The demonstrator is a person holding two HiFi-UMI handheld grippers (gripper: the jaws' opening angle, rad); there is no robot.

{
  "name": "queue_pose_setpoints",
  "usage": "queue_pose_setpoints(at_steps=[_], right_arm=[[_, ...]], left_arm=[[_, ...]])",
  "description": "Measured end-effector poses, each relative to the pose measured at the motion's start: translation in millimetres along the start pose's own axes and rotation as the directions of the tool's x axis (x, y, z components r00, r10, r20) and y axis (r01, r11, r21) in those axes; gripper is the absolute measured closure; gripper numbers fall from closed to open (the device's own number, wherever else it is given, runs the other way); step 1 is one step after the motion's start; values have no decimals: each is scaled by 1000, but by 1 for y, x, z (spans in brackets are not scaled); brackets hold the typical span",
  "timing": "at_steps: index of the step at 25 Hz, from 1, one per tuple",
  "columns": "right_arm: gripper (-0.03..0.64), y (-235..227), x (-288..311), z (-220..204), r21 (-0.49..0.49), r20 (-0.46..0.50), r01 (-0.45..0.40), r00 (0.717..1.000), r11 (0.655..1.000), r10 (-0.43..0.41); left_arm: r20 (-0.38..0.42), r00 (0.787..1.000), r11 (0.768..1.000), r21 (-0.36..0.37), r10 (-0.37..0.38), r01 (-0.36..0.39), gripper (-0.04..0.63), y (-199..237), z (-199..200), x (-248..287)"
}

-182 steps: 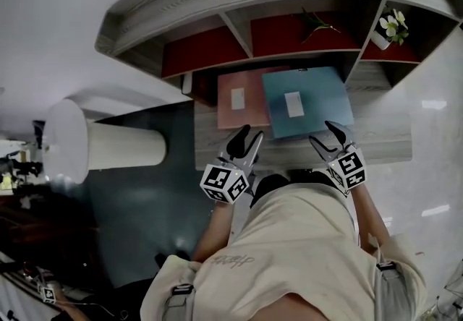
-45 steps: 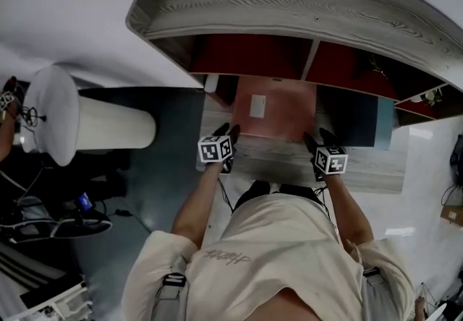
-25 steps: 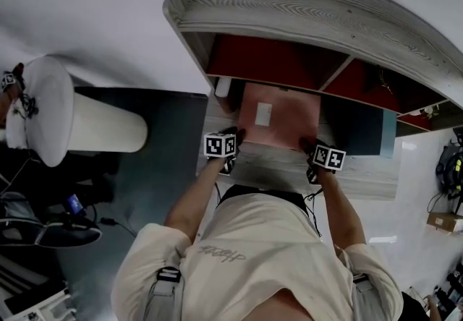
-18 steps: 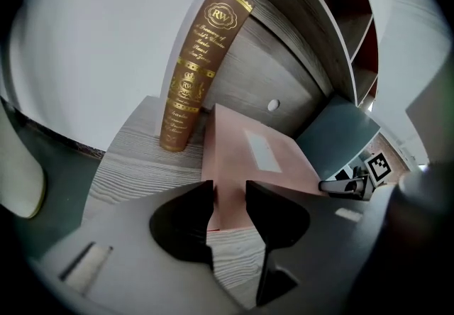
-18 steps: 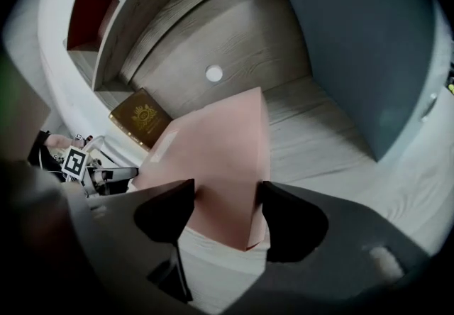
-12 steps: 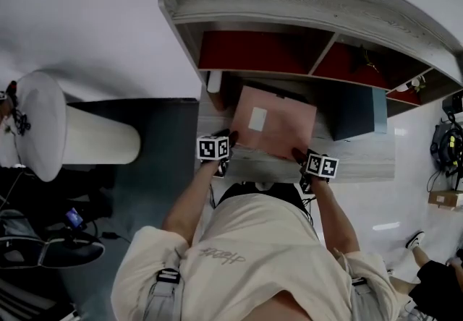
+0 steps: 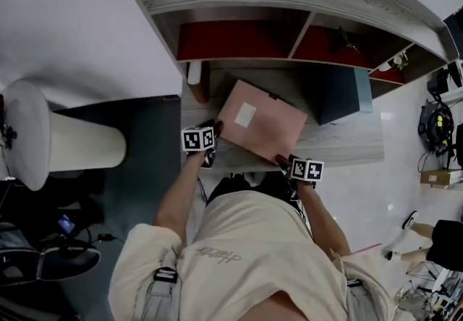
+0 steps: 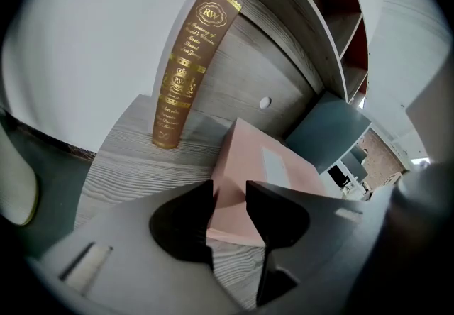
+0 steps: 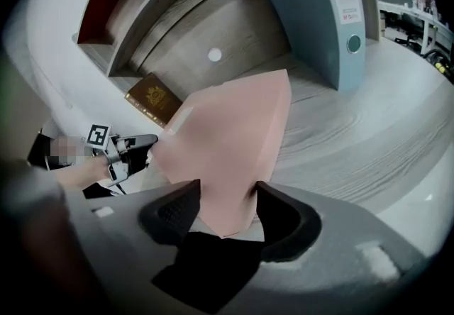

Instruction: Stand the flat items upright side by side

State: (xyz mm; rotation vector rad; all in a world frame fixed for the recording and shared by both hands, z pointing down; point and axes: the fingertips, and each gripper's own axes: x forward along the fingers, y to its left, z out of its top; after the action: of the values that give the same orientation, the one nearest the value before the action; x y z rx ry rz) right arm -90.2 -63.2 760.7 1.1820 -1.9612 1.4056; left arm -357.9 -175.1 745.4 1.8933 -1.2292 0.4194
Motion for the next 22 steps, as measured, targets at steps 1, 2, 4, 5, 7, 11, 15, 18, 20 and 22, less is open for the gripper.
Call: queue_pose_setpoints(at_steps=[1,2,4,5,7,11,15,18,20,22], right_arm=[[378,3,-1,-6,4,-12,-6,1000,1000,6],[384,6,-2,-11,5,-24,-15,1000,1000,15],[390,11,-4,-20,0,-46,-30,998,1000,30],[394,12,-5,-24,-2,-53,-33,998,999,33],[424,12,-10,-28,-20,-49,-34,998,999,33],[411,9,-25,-17,-183,-27,1,1000,983,-6],[392,2,-36,11,-287,4,38,999,957,-39],[363,0,-39,45,-354,42,58,998,933,-46],[345,2,-37,66,-426,53,69,997,902,-51],[342,7,-31,88,-497,56,65,998,865,-42]], left_arm=[[3,1000,1000,3,-5,5,437,1,2,1],[6,1000,1000,4,-12,12,437,2,5,2],[9,1000,1000,-2,-23,23,440,3,10,3],[8,1000,1000,-9,-27,28,443,4,10,3],[4,1000,999,-27,-31,31,446,5,8,2],[53,999,999,-52,8,-6,434,8,11,-6],[112,991,993,-106,72,-60,422,12,5,-27],[136,986,980,-185,101,-75,417,9,-8,-39],[138,985,963,-261,102,-63,417,6,-25,-45],[134,987,946,-320,89,-42,416,2,-39,-48]])
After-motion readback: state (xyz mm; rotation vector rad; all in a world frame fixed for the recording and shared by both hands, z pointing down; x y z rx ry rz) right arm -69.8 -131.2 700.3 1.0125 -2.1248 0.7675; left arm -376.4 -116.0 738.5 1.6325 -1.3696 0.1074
